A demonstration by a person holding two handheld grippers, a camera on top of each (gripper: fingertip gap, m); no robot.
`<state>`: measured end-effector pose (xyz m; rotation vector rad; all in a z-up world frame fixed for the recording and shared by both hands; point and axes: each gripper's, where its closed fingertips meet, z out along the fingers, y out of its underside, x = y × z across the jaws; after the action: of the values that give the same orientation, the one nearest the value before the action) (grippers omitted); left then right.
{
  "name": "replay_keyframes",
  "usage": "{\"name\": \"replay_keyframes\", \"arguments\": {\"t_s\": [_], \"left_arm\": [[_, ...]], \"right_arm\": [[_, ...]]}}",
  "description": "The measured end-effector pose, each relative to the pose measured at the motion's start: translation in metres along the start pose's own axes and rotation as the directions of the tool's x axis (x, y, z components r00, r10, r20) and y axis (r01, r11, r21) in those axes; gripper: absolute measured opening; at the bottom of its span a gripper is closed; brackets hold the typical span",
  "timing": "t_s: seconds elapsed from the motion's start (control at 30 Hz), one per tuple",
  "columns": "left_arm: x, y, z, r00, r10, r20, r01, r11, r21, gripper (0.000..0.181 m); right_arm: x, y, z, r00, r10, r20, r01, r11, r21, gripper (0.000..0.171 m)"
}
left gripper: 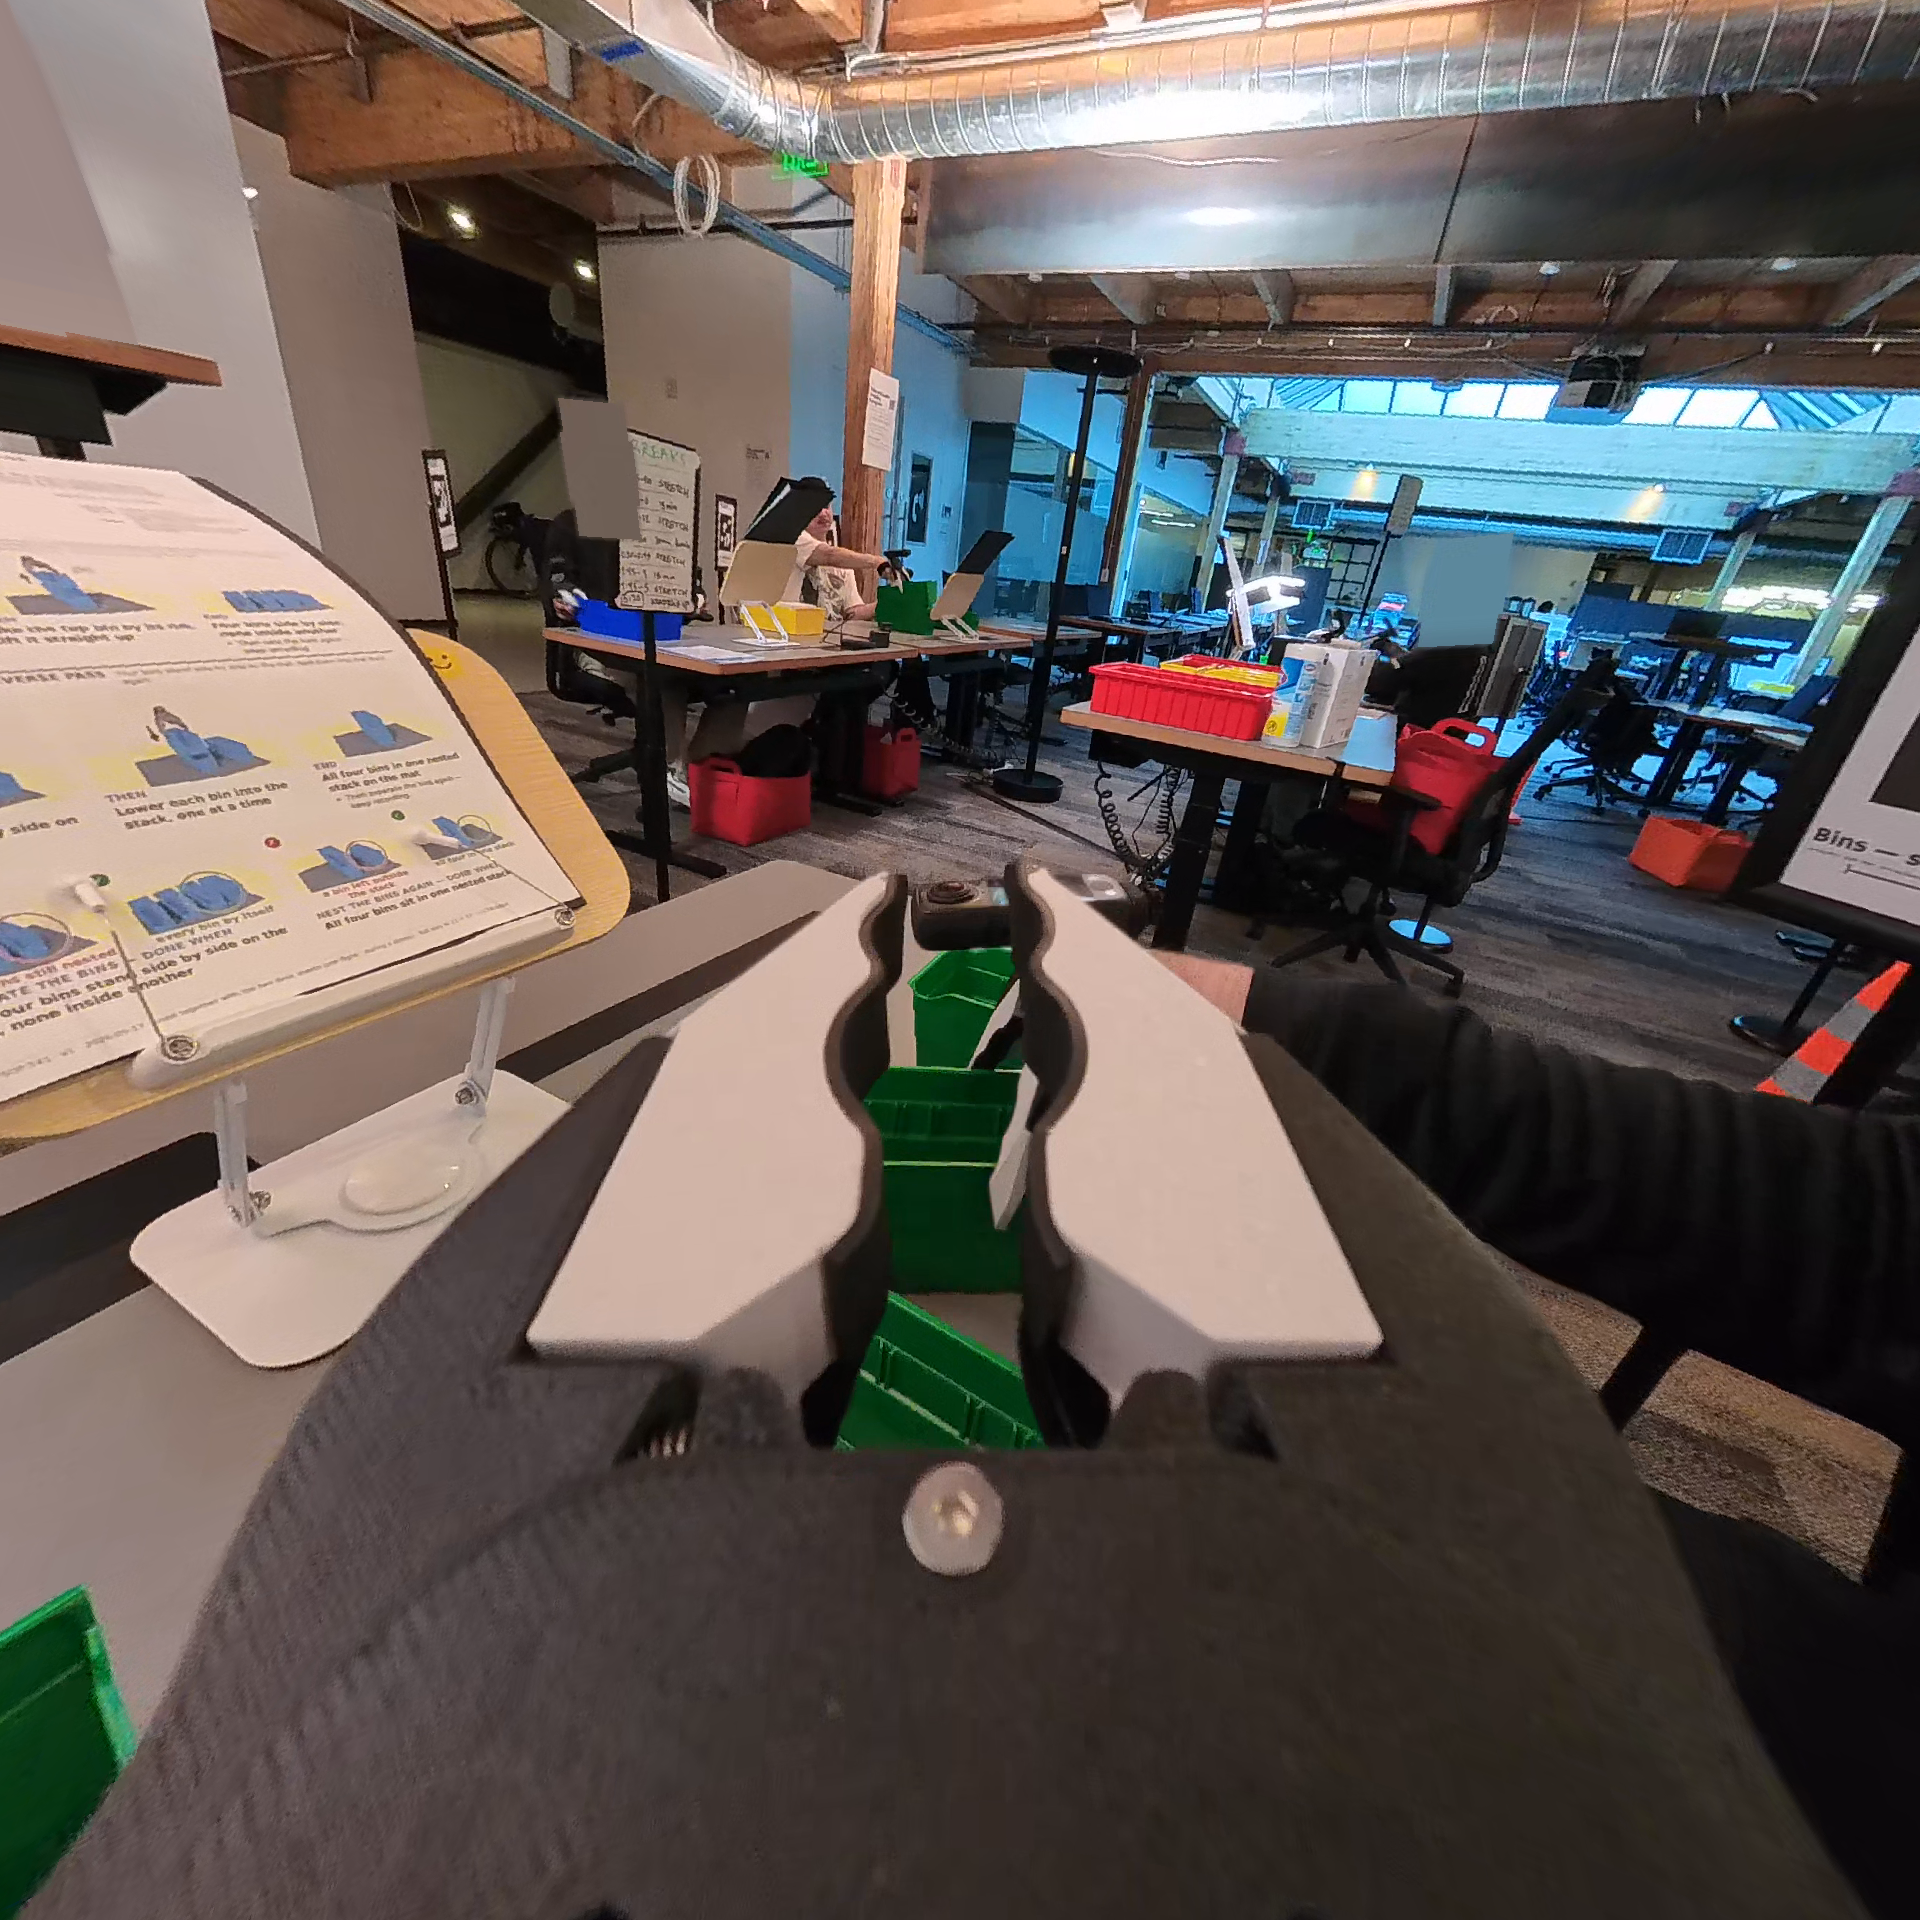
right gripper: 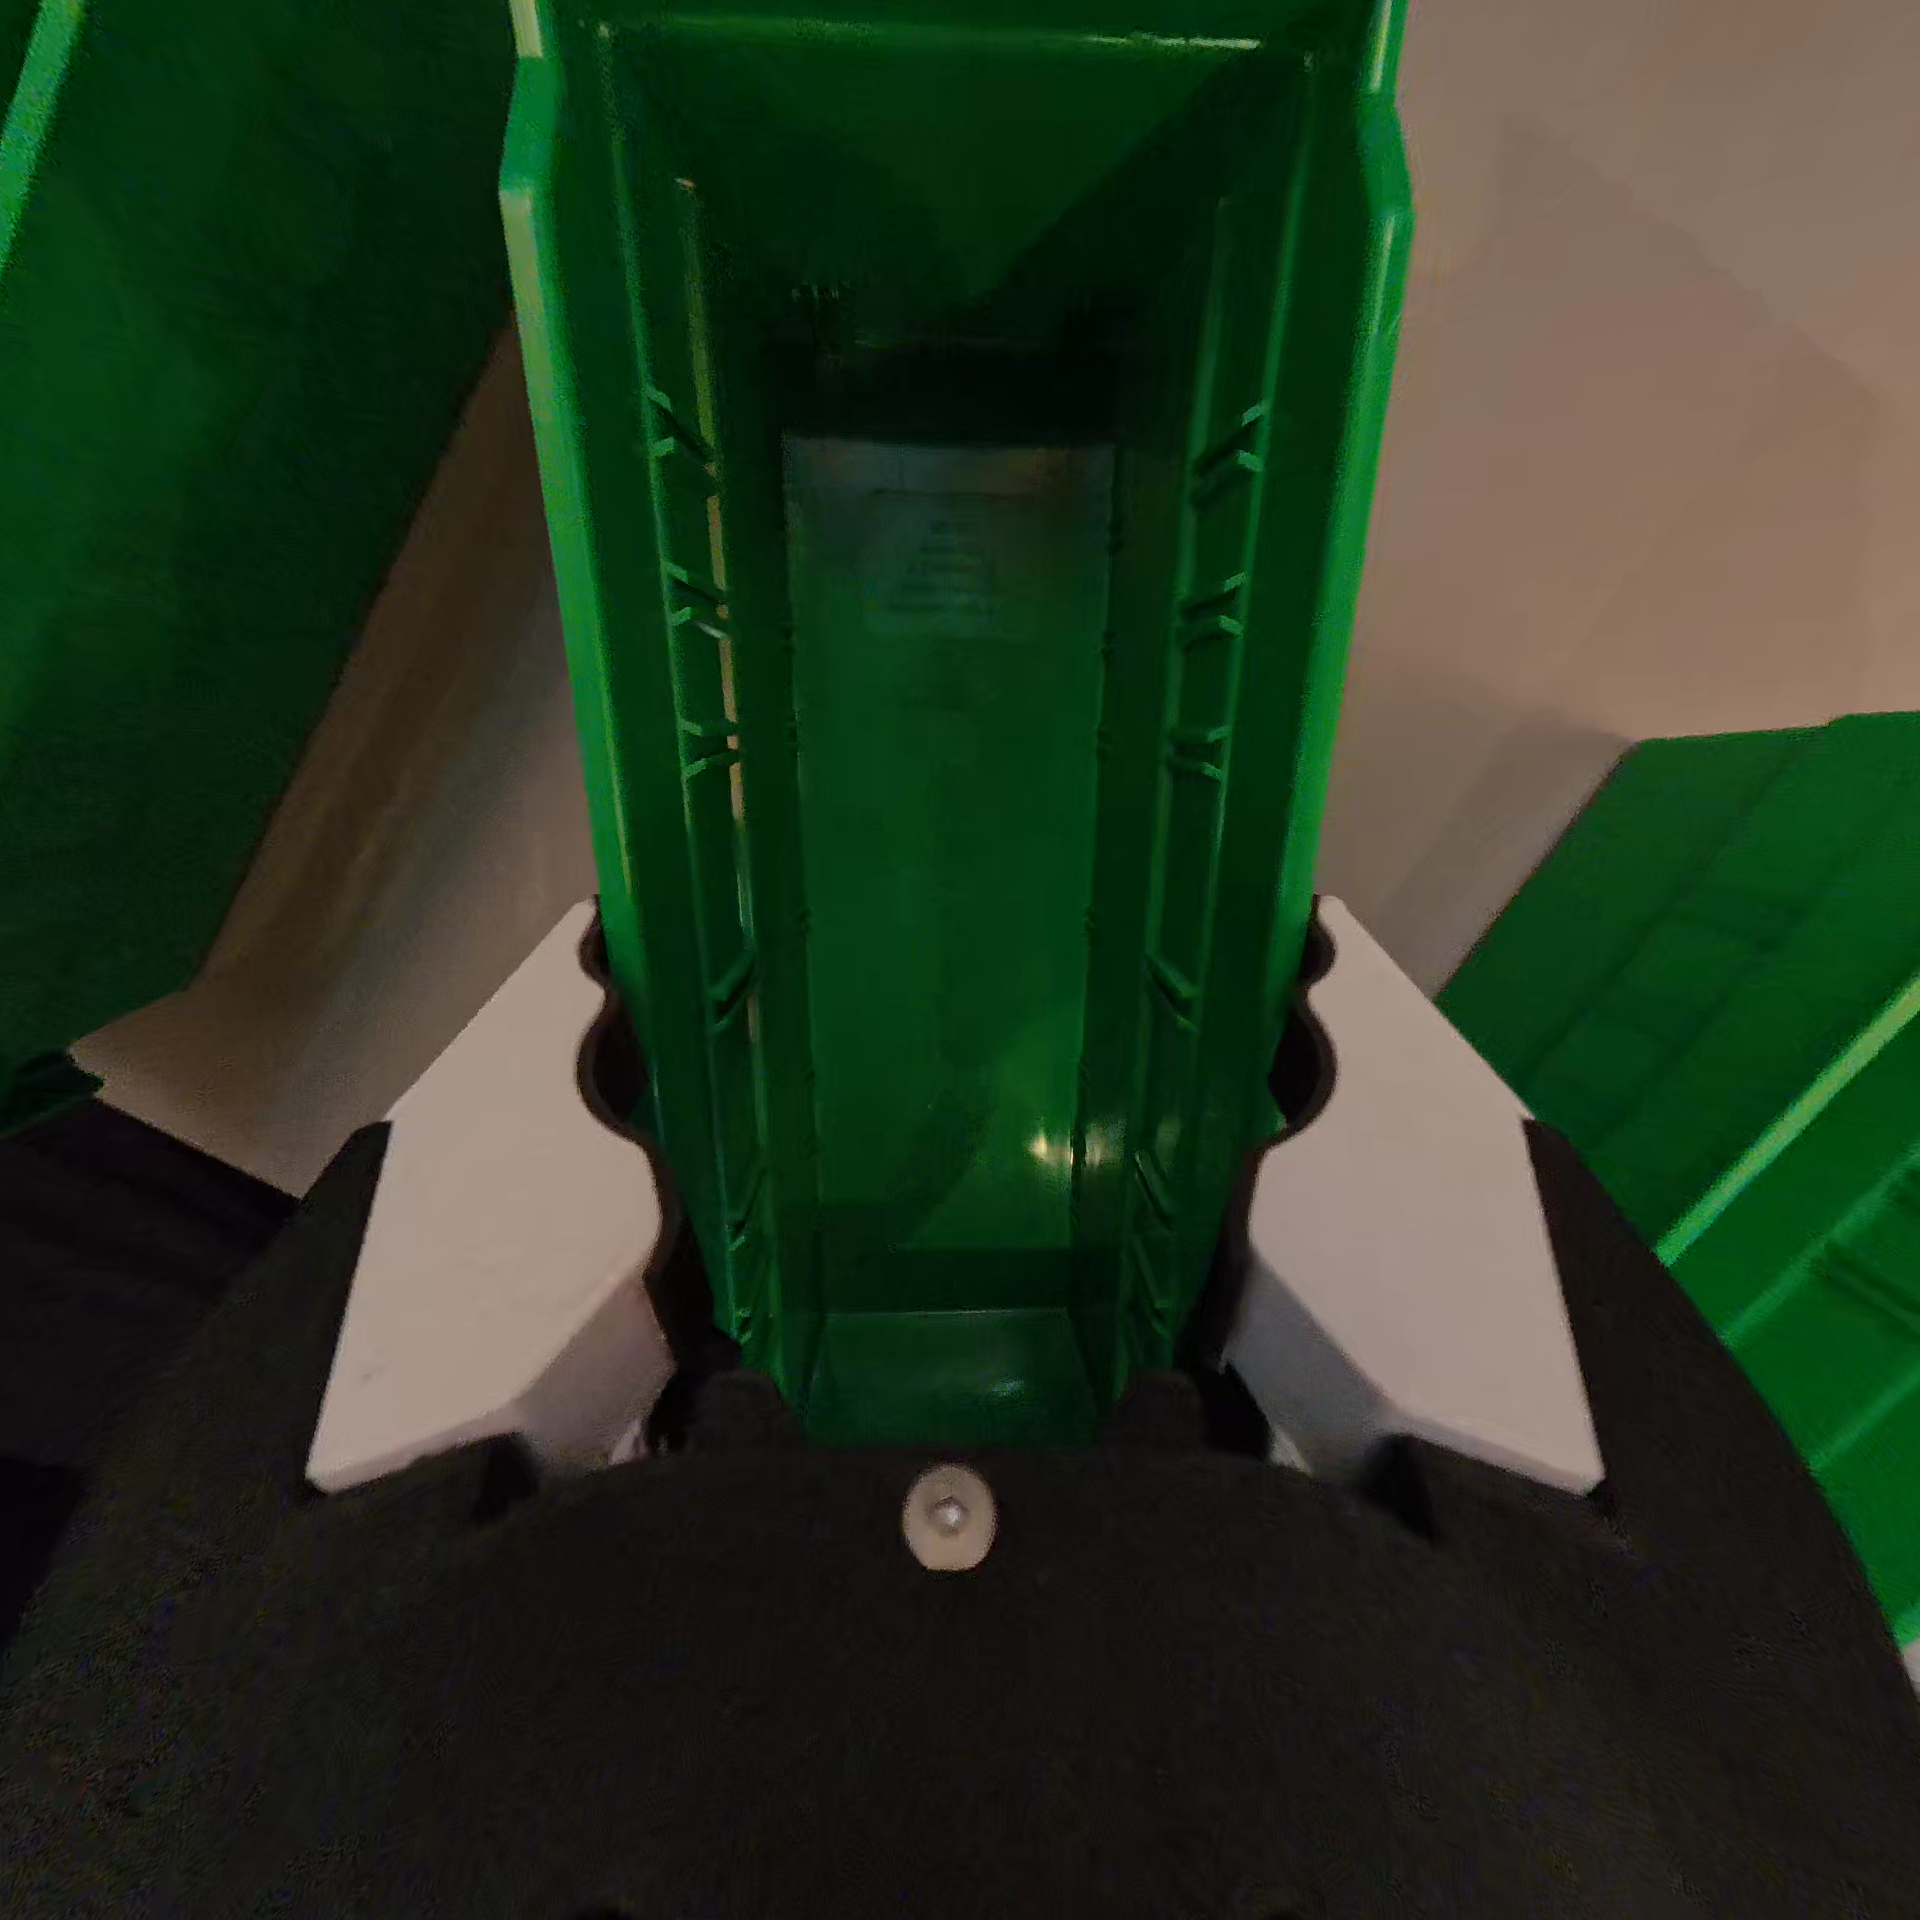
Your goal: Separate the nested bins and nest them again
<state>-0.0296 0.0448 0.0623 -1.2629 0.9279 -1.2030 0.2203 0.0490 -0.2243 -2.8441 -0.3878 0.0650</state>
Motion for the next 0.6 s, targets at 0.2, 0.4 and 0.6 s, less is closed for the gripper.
{"name": "replay_keyframes", "arguments": {"t_s": [0.2,0.4,0.6], "left_arm": [[0.001,0.004,0.003,1.0,0.001,-0.004,-0.001,1.0,-0.018,0.018],[0.0,0.006,0.003,1.0,0.0,0.001,0.0,1.0,-0.025,0.018],[-0.002,0.009,0.003,1.0,-0.003,0.006,0.003,1.0,-0.031,0.019]], "right_arm": [[-0.007,0.006,0.009,0.996,-0.06,0.061,0.064,0.996,-0.06,0.128],[-0.007,0.002,0.006,0.996,-0.062,0.068,0.064,0.997,-0.035,0.108],[-0.008,-0.008,-0.006,0.994,0.002,0.111,-0.006,0.999,0.036,0.102]]}}
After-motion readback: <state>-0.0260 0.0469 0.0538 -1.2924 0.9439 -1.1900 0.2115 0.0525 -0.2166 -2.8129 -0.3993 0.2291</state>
